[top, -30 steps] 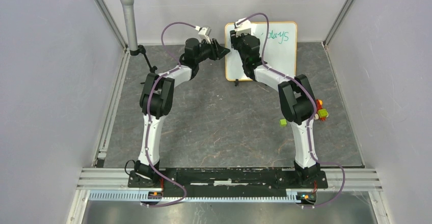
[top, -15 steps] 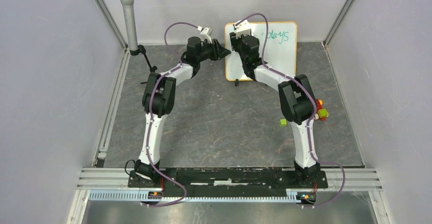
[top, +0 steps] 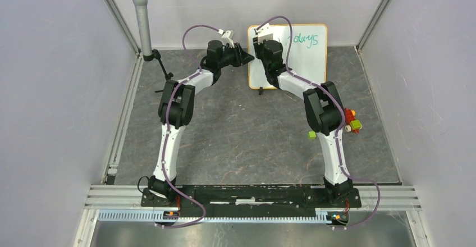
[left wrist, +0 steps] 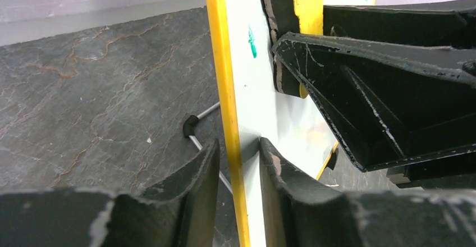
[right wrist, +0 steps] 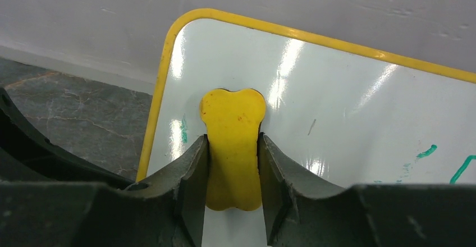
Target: Erase the whiteboard
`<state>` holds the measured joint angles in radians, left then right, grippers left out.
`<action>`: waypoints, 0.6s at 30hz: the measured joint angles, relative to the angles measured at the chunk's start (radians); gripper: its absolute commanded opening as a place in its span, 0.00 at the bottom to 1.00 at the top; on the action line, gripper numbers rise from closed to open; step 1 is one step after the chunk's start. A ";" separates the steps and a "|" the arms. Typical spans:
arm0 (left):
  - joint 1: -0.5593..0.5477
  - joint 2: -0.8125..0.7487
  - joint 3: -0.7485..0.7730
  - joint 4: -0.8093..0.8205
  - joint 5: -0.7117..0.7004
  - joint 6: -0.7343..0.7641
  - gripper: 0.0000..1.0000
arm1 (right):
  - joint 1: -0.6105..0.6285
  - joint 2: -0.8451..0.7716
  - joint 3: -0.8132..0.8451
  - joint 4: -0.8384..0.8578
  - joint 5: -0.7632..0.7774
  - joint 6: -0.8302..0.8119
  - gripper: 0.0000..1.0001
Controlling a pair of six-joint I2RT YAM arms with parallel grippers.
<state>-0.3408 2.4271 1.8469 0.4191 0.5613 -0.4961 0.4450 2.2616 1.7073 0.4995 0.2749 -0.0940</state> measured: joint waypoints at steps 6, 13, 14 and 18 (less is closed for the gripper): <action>-0.003 0.004 0.010 -0.008 0.003 -0.013 0.31 | 0.006 0.009 0.013 -0.008 0.000 0.001 0.35; -0.003 0.011 0.020 -0.006 0.003 -0.019 0.28 | 0.026 0.014 0.022 -0.013 0.007 -0.006 0.34; -0.003 0.011 0.020 -0.006 0.003 -0.019 0.28 | 0.032 0.015 0.022 -0.015 0.007 -0.008 0.34; -0.003 0.011 0.021 -0.007 0.003 -0.019 0.27 | 0.060 0.024 0.022 -0.019 0.009 -0.018 0.34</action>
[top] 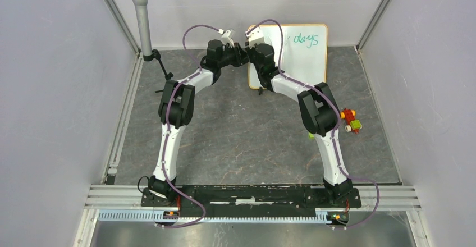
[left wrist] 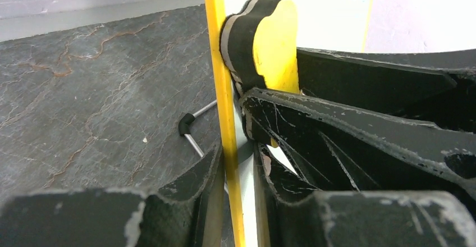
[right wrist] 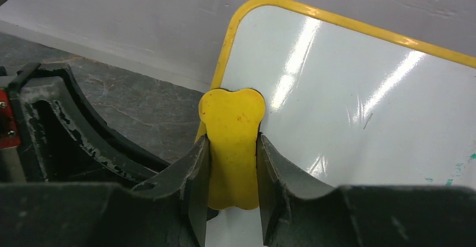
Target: Erase the whiteboard
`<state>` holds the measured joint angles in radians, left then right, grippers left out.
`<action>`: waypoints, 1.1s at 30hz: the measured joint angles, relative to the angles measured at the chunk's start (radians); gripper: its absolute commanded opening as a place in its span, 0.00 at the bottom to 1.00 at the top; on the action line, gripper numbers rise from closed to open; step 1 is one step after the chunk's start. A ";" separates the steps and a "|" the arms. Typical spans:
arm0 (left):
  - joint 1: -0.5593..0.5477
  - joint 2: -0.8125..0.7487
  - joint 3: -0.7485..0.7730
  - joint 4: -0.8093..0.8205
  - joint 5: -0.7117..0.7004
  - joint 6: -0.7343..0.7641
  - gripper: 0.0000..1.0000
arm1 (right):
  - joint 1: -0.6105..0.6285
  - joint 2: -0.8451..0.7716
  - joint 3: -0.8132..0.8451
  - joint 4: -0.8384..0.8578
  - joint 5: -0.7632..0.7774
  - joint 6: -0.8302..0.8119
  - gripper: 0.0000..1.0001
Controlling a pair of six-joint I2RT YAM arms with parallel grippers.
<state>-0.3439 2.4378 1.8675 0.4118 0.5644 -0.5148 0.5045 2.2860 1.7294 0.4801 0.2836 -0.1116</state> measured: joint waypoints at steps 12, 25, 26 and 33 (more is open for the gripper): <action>0.000 0.000 0.005 -0.016 -0.011 0.000 0.16 | -0.011 0.003 0.002 0.002 0.036 0.013 0.34; -0.001 0.000 0.004 -0.017 -0.021 0.002 0.07 | -0.036 0.050 0.101 0.042 0.087 0.016 0.34; -0.002 0.000 0.004 -0.018 -0.023 0.002 0.06 | -0.035 0.059 0.117 0.042 0.087 0.016 0.34; -0.006 -0.006 -0.003 -0.018 -0.039 0.021 0.05 | -0.023 0.103 0.185 0.047 0.078 0.029 0.34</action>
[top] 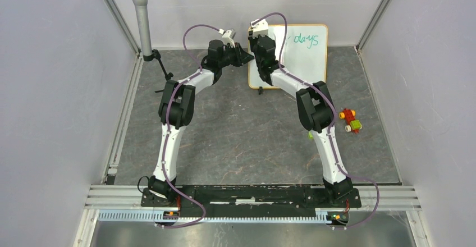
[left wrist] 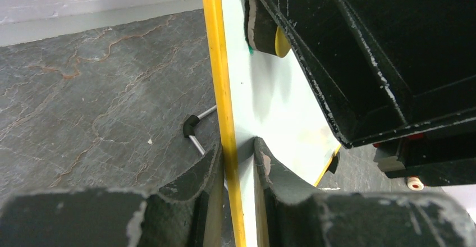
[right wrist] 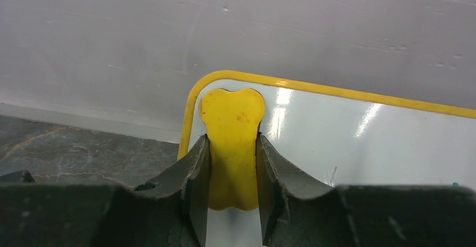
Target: Erase the whiteboard
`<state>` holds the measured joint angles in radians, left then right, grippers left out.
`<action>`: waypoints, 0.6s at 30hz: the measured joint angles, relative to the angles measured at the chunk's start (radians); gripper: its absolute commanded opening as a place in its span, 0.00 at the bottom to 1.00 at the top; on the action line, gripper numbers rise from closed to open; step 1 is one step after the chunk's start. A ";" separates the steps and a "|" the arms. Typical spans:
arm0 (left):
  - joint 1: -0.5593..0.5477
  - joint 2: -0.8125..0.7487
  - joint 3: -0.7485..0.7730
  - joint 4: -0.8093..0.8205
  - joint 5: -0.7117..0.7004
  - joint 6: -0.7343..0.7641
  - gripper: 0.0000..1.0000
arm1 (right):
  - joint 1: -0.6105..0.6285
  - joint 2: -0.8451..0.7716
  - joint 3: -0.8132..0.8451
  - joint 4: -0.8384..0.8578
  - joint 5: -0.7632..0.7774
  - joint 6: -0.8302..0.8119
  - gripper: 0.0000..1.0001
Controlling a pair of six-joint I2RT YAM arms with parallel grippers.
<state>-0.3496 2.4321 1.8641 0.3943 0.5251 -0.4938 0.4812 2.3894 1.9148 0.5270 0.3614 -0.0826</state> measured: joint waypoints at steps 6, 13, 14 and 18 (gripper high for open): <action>-0.002 -0.006 -0.008 0.002 -0.008 0.002 0.05 | 0.003 0.024 0.029 0.018 -0.005 0.019 0.35; -0.005 -0.017 -0.027 0.009 -0.025 0.009 0.04 | 0.005 0.042 0.050 0.041 -0.002 0.015 0.34; -0.006 -0.017 -0.027 0.009 -0.026 0.010 0.04 | 0.005 0.042 0.050 0.041 -0.002 0.014 0.34; -0.006 -0.017 -0.027 0.007 -0.029 0.010 0.04 | 0.008 0.026 -0.014 0.085 -0.002 0.010 0.34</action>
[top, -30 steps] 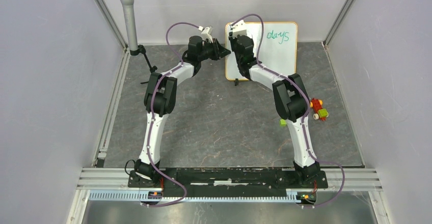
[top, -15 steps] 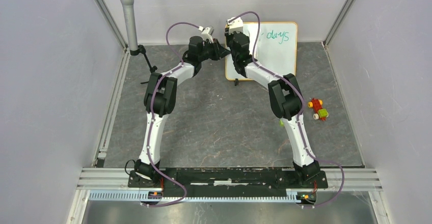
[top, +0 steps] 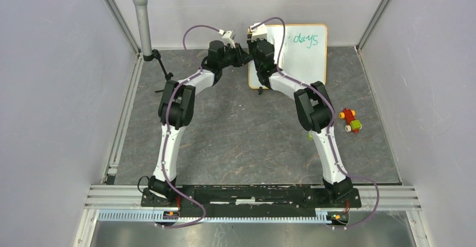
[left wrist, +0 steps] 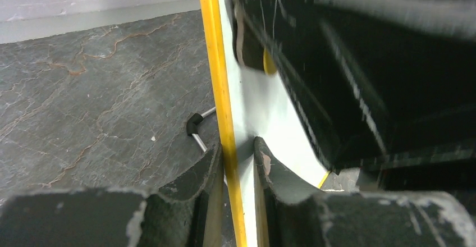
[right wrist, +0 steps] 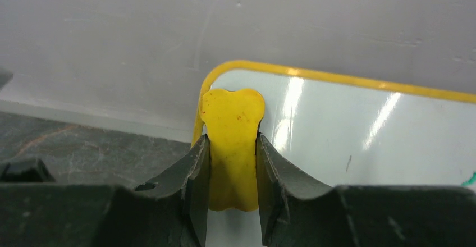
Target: Erase the whiteboard
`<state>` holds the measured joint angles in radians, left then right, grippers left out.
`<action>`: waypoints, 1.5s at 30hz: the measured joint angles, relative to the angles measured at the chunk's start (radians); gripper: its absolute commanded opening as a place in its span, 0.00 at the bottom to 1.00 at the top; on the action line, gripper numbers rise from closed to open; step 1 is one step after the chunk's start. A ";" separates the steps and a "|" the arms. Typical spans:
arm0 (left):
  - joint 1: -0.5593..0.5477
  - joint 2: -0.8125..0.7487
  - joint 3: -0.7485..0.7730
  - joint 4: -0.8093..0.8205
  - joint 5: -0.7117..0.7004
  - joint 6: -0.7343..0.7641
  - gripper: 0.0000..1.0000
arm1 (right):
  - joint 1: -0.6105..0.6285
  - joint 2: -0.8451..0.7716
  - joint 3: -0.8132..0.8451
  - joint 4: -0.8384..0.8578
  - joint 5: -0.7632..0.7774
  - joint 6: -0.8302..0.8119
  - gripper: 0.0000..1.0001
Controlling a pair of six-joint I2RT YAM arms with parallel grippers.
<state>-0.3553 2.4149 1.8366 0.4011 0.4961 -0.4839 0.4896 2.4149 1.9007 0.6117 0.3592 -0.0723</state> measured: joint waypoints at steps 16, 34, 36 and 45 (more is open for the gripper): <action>-0.004 -0.007 -0.010 -0.003 -0.017 0.028 0.03 | -0.020 -0.110 -0.207 0.026 0.007 0.001 0.35; -0.007 -0.017 -0.008 -0.023 -0.024 0.052 0.03 | -0.305 -0.208 -0.297 -0.012 -0.044 0.135 0.35; -0.007 -0.018 -0.008 -0.034 -0.023 0.057 0.03 | -0.295 -0.208 -0.293 -0.016 -0.040 0.127 0.35; -0.007 -0.023 -0.008 -0.049 -0.021 0.074 0.02 | -0.196 -0.205 -0.235 -0.101 -0.050 0.093 0.36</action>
<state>-0.3626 2.3917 1.8286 0.3519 0.4755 -0.4103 0.2935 2.2097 1.6661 0.5102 0.3092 0.0208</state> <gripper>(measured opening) 0.287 0.359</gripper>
